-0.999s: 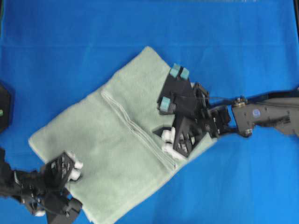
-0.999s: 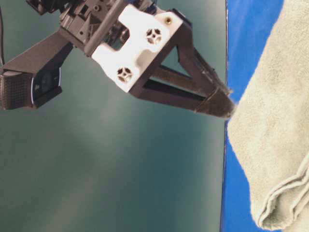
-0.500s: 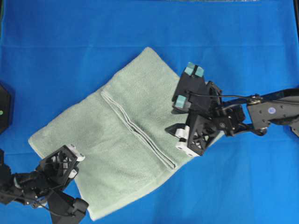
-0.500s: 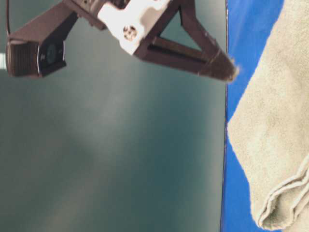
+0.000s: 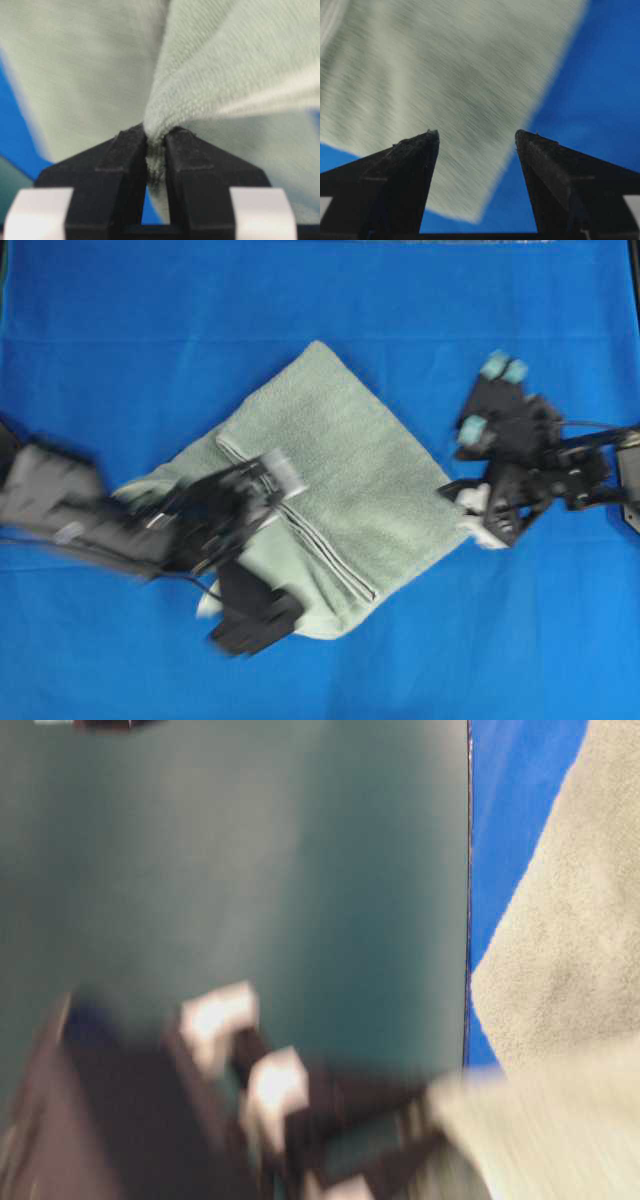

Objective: Fold a bath towel.

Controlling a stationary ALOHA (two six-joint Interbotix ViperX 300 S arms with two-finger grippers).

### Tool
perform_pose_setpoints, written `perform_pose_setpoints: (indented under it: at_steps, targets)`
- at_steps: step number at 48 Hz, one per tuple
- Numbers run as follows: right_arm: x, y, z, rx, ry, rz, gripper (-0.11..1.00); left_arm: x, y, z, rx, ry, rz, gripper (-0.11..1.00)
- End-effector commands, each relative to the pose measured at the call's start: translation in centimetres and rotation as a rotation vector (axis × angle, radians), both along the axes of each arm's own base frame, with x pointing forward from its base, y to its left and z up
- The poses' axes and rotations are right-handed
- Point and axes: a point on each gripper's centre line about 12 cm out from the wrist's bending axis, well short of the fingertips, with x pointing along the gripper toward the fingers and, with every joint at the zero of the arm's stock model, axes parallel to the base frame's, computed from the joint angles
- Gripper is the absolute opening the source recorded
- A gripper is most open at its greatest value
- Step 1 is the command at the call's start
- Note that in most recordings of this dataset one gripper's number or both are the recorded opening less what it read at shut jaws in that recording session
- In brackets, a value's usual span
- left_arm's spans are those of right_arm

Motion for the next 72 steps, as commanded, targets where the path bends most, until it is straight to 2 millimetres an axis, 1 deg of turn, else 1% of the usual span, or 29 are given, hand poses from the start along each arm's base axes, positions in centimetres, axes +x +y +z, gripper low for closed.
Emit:
perform_pose_setpoints:
  at_steps: [1, 3, 7, 10, 14, 21, 26, 30, 31, 33, 36, 39, 41, 43, 44, 46, 52, 58, 63, 72]
  targets:
    - [-1.6, -0.4, 1.0, -0.008, -0.024, -0.010, 0.64, 3.8, 3.2, 1.6, 0.015, -0.081, -0.033, 0.07]
    - [-2.3, -0.6, 1.0, -0.011, -0.028, -0.016, 0.64, 5.3, 4.6, 1.4, 0.022, -0.091, -0.045, 0.07]
    - [-3.6, -0.9, 1.1, -0.010, -0.040, -0.022, 0.64, 8.3, 6.7, 0.5, 0.019, -0.118, -0.049, 0.07]
    - [-4.5, -1.0, 1.0, -0.009, -0.049, -0.022, 0.64, 9.8, 7.3, -0.2, 0.006, -0.146, -0.041, 0.07]
    - [-5.2, -1.2, 0.8, -0.011, -0.054, -0.023, 0.64, 10.9, 7.5, -1.1, -0.008, -0.172, -0.043, 0.07]
    - [-5.9, -1.6, 0.7, -0.037, -0.062, -0.015, 0.64, 11.1, 7.6, -1.5, -0.017, -0.198, -0.057, 0.07]
    - [-5.8, -1.7, 0.8, -0.053, -0.068, -0.008, 0.64, 10.9, 7.4, -1.9, -0.033, -0.197, -0.054, 0.07]
    - [-5.7, -1.8, 0.8, -0.062, -0.071, -0.008, 0.64, 11.0, 7.0, -1.8, -0.083, -0.222, -0.032, 0.08]
    - [-5.7, -1.9, 0.8, -0.063, -0.072, -0.009, 0.64, 11.1, 6.9, -1.8, -0.100, -0.234, -0.026, 0.10]
    - [-5.7, -1.9, 0.9, -0.064, -0.073, -0.008, 0.64, 11.3, 6.7, -1.6, -0.143, -0.268, -0.002, 0.19]
    - [-5.7, -1.9, 0.8, -0.063, -0.074, -0.010, 0.64, 11.8, 6.6, -1.4, -0.226, -0.329, 0.050, 0.37]
    - [-5.7, -1.9, 0.8, -0.060, -0.075, -0.014, 0.64, 12.2, 7.0, -0.9, -0.312, -0.396, 0.122, 0.57]
    - [-5.7, -1.9, 0.9, -0.056, -0.079, -0.020, 0.64, 12.4, 7.4, -0.7, -0.365, -0.432, 0.178, 0.69]
    - [-5.7, -1.9, 0.9, -0.055, -0.080, -0.023, 0.64, 12.5, 8.1, -0.4, -0.429, -0.473, 0.257, 0.78]
    - [-5.8, -1.9, 1.0, -0.055, -0.082, -0.022, 0.64, 12.5, 8.4, -0.2, -0.449, -0.489, 0.284, 0.82]
    - [-5.8, -1.9, 1.0, -0.054, -0.084, -0.025, 0.64, 12.5, 8.9, -0.2, -0.484, -0.511, 0.340, 0.85]
    - [-5.8, -1.9, 1.2, -0.054, -0.093, -0.023, 0.64, 12.1, 10.3, 0.3, -0.575, -0.571, 0.492, 0.77]
    - [-5.8, -2.0, 1.3, -0.059, -0.099, -0.020, 0.64, 11.1, 10.9, 0.6, -0.613, -0.589, 0.560, 0.77]
    - [-5.7, -2.0, 1.5, -0.067, -0.112, -0.011, 0.64, 10.0, 10.7, 1.5, -0.626, -0.595, 0.574, 0.77]
    - [-5.1, -1.8, 2.5, -0.082, -0.178, 0.027, 0.64, 6.0, 9.0, 5.4, -0.662, -0.654, 0.538, 0.77]
